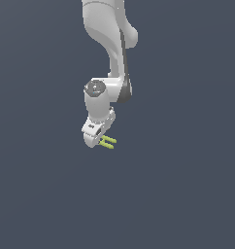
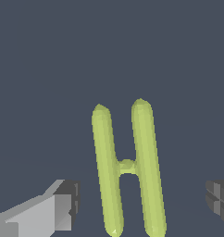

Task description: Pick up the object and move it to a goal position.

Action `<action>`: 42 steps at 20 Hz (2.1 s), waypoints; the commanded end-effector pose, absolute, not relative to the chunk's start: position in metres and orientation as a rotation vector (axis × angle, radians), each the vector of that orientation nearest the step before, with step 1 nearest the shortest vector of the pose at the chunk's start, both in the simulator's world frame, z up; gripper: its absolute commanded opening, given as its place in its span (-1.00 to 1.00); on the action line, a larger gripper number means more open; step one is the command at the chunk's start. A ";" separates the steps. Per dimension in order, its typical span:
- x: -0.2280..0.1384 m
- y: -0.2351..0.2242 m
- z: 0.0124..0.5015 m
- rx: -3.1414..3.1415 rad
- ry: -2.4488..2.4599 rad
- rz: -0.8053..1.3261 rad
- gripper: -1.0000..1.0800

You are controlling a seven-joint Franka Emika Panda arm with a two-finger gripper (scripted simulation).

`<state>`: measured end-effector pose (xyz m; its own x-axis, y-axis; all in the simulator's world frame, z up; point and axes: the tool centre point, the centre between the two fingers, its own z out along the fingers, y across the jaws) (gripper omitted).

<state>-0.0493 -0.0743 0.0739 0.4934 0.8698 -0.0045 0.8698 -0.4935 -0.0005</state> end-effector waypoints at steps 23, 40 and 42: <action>-0.057 -0.079 0.033 2.614 1.743 0.000 0.92; -0.056 -0.079 0.014 2.613 1.745 0.000 -1.00; -0.056 -0.079 0.014 2.612 1.744 0.001 -1.00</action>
